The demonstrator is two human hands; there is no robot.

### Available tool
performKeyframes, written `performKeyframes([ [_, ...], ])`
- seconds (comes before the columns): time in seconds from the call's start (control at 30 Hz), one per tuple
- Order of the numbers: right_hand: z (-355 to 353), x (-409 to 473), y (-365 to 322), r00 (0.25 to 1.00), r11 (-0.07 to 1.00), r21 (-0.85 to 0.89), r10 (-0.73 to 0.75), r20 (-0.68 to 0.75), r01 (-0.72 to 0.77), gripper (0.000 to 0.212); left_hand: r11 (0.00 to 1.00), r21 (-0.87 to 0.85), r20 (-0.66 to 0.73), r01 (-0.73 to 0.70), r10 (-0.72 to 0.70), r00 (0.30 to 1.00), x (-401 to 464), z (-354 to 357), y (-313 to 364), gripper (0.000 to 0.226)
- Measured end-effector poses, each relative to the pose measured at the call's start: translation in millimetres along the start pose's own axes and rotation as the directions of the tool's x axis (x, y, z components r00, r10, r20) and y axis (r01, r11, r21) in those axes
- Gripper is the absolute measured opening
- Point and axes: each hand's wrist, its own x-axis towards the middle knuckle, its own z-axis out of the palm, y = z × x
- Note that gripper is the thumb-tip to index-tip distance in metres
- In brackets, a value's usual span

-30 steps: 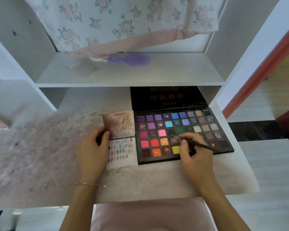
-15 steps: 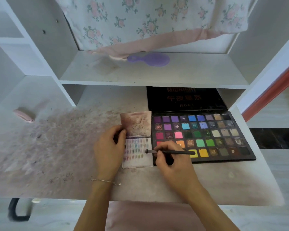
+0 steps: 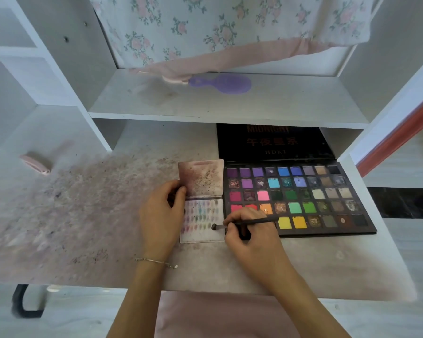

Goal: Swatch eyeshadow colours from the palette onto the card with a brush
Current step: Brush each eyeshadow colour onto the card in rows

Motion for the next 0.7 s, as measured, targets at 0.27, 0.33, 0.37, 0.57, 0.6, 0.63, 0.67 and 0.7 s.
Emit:
performKeyframes([
  [0.27,0.0,0.3,-0.8,1.000,1.000,-0.007,0.004,0.000,-0.004,0.016,1.000,-0.002,0.001,0.006,-0.006,1.000,-0.1,0.5,0.7,0.021],
  [0.33,-0.1,0.4,-0.6,1.000,1.000,-0.006,0.007,-0.007,-0.007,0.012,1.000,0.002,0.002,0.006,-0.006,1.000,0.3,0.6,0.6,0.022],
  [0.37,-0.3,0.2,-0.5,1.000,1.000,-0.003,0.007,-0.008,-0.007,0.011,1.000,0.004,0.002,0.005,-0.005,1.000,0.5,0.6,0.5,0.022],
  [0.57,0.7,0.9,-0.5,1.000,1.000,0.003,0.009,-0.007,-0.009,0.019,1.000,0.005,0.002,-0.001,0.001,1.000,0.1,0.1,0.1,0.023],
  [0.6,1.0,1.0,-0.2,1.000,1.000,-0.001,0.009,-0.005,-0.009,0.019,1.000,0.007,0.002,0.000,0.000,1.000,-0.1,0.1,-0.2,0.023],
  [0.63,1.2,0.9,0.3,1.000,1.000,-0.004,0.007,-0.001,-0.007,0.020,1.000,0.009,0.003,0.001,-0.001,1.000,0.0,0.2,-0.4,0.023],
  [0.67,1.1,0.8,0.6,1.000,1.000,-0.002,0.005,0.006,-0.005,0.022,1.000,0.008,0.003,0.002,-0.002,1.000,-0.1,0.1,-0.5,0.023],
  [0.7,0.6,0.5,0.7,1.000,1.000,0.012,0.006,0.010,-0.006,0.024,1.000,0.006,0.003,0.004,-0.004,1.000,0.1,0.0,-0.5,0.023],
])
